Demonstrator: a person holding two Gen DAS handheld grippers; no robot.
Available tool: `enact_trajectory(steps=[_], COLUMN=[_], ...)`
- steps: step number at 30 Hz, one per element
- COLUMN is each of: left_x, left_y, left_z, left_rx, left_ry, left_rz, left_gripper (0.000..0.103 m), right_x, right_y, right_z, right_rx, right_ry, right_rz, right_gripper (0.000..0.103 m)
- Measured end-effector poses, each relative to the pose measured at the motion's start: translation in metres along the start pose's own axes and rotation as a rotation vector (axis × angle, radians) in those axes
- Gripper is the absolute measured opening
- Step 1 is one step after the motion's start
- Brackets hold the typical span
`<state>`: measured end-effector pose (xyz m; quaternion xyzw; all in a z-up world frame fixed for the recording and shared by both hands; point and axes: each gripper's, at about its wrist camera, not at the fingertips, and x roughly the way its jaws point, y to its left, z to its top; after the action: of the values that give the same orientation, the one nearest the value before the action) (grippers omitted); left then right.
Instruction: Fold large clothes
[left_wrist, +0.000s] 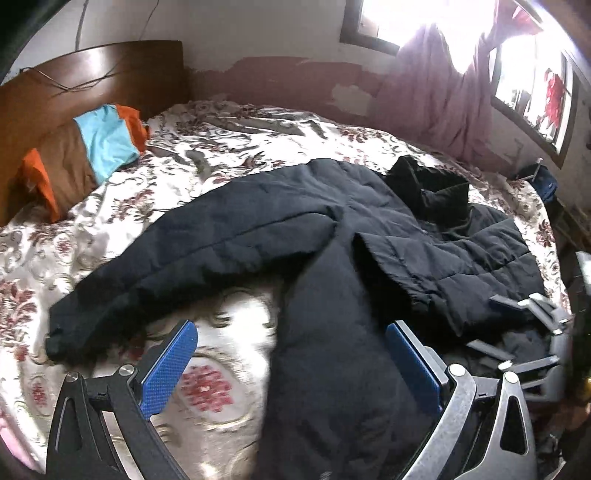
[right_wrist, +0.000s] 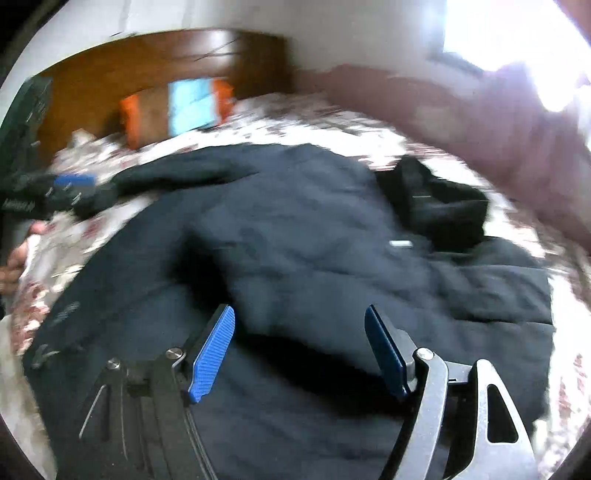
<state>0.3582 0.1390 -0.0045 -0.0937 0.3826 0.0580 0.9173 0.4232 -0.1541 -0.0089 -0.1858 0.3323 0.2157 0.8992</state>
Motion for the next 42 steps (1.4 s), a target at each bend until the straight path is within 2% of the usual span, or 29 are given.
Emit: enact_trajectory(steps=[3,6,10,12,14,17,19,22,25,27,29,32,36,38,40,42], left_x=[0.011,0.023,0.050,0.068,0.085,0.096,0.094,0.083,0.051,0.037,0.025,0.009,-0.010,-0.010,0.001,0.013], left_y=[-0.021,-0.043,-0.074,-0.084,-0.090,-0.095,-0.096,-0.089,-0.059,-0.036,-0.007,0.047,0.120,0.157,0.193,0.214], left_z=[0.002,0.006,0.009,0.005,-0.001,-0.013,-0.018,-0.022,-0.029,-0.033,-0.039,-0.049,-0.073,-0.082,-0.088,-0.096], left_rx=[0.002,0.011,0.028,0.055,0.078,0.155,0.183,0.178,0.043,-0.051,-0.153,-0.342,-0.569,-0.677,-0.757,-0.824], left_ry=[-0.012,-0.022,0.025,0.081,0.132,0.131,0.110,0.087,0.004,-0.025,-0.038,-0.032,-0.107,-0.123,-0.107,-0.099], left_rz=[-0.036,-0.037,0.037,0.095,0.116,0.160,0.157,0.108,-0.049,-0.102,-0.113,-0.075,-0.091,-0.121,-0.172,-0.177], left_gripper=[0.103,0.103,0.103,0.103,0.103,0.103,0.103,0.103,0.103,0.103,0.103,0.103,0.103,0.103,0.103,0.103], right_x=[0.011,0.033,0.068,0.073,0.079,0.083,0.080,0.078,0.077,0.074,0.069,0.059,0.045,0.044,0.046,0.051], right_y=[-0.051,-0.077,-0.077,-0.076,-0.070,-0.064,-0.063,-0.061,-0.059,-0.058,-0.057,-0.051,-0.040,-0.032,-0.021,-0.007], right_z=[0.000,-0.013,-0.033,-0.041,-0.042,-0.043,-0.045,-0.047,-0.047,-0.048,-0.048,-0.047,-0.042,-0.037,-0.029,-0.017], right_rx=[0.159,0.249,0.263,0.262,0.252,0.234,0.231,0.223,0.217,0.217,0.221,0.235,0.309,0.360,0.390,0.392], right_ry=[0.027,0.074,0.154,0.159,0.165,0.168,0.159,0.138,0.141,0.153,0.162,0.176,0.177,0.146,0.115,0.094], right_rz=[-0.077,-0.129,-0.149,-0.156,-0.160,-0.158,-0.155,-0.164,-0.165,-0.162,-0.161,-0.170,-0.164,-0.166,-0.188,-0.193], right_gripper=[0.068,0.068,0.068,0.069,0.072,0.078,0.080,0.082,0.085,0.085,0.085,0.085,0.085,0.085,0.085,0.085])
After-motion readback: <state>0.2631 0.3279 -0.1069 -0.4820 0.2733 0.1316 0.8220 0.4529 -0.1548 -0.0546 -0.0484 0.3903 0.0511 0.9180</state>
